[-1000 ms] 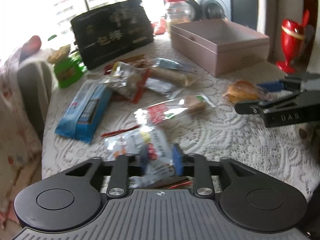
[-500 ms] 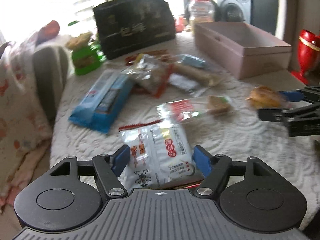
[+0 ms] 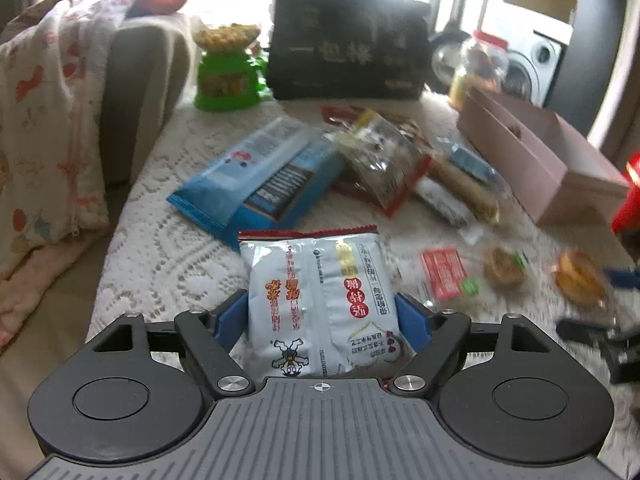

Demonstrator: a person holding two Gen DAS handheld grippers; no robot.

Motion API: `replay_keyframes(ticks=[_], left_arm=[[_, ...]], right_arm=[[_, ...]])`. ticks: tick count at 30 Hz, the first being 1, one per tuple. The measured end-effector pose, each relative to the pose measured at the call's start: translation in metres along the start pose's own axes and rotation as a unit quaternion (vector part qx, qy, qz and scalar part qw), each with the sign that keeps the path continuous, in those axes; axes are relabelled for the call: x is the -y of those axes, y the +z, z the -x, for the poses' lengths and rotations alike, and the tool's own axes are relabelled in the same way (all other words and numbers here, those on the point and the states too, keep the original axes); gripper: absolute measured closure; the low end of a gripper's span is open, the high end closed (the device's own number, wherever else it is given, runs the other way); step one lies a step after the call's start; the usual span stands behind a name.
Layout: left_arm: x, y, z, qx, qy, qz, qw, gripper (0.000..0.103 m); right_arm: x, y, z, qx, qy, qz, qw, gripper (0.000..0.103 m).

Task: Organize snacks

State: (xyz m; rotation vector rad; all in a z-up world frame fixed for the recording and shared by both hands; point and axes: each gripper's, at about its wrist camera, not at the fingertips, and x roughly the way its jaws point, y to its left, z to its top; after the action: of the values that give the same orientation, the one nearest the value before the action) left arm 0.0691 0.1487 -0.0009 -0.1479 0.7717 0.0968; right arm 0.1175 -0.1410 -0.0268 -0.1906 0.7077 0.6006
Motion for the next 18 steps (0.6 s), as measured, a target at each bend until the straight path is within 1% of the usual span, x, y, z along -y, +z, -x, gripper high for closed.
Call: replay_keyframes(ticks=[2, 3, 5, 8, 9, 11, 13, 15, 17, 18], left_arm=[[0.000, -0.001, 0.007, 0.012, -0.014, 0.005, 0.9998, 0.021], [0.001, -0.003, 0.011, 0.015, -0.024, 0.002, 0.9996, 0.021], [0.009, -0.007, 0.020, 0.010, -0.044, -0.013, 0.9989, 0.021], [0.026, -0.016, 0.032, -0.003, -0.078, -0.043, 0.9960, 0.021], [0.032, -0.019, 0.035, -0.007, -0.090, -0.052, 0.9946, 0.021], [0.045, -0.025, 0.039, -0.015, -0.117, -0.066, 0.9908, 0.021], [0.057, -0.031, 0.042, -0.021, -0.141, -0.079, 0.9866, 0.021], [0.069, -0.036, 0.041, -0.028, -0.166, -0.088, 0.9819, 0.021], [0.078, -0.041, 0.037, -0.036, -0.182, -0.093, 0.9783, 0.021], [0.082, -0.042, 0.035, -0.041, -0.185, -0.095, 0.9772, 0.021]], right_arm=[[0.006, -0.001, 0.005, 0.007, 0.014, -0.011, 1.000, 0.008], [0.009, -0.002, 0.008, 0.013, 0.015, -0.018, 1.000, 0.012], [0.014, -0.003, 0.015, 0.028, 0.005, -0.032, 0.999, 0.015], [0.017, -0.001, 0.018, 0.048, -0.016, -0.035, 0.998, 0.022], [0.016, 0.001, 0.017, 0.049, -0.020, -0.032, 0.998, 0.027], [0.014, 0.005, 0.015, 0.047, -0.015, -0.024, 0.998, 0.029], [0.009, 0.008, 0.009, 0.038, -0.011, -0.013, 0.999, 0.037], [0.006, 0.011, 0.005, 0.027, -0.010, -0.009, 1.000, 0.044], [0.006, 0.012, 0.005, 0.025, -0.014, -0.013, 0.999, 0.048], [0.006, 0.011, 0.008, 0.025, -0.018, -0.018, 0.999, 0.048]])
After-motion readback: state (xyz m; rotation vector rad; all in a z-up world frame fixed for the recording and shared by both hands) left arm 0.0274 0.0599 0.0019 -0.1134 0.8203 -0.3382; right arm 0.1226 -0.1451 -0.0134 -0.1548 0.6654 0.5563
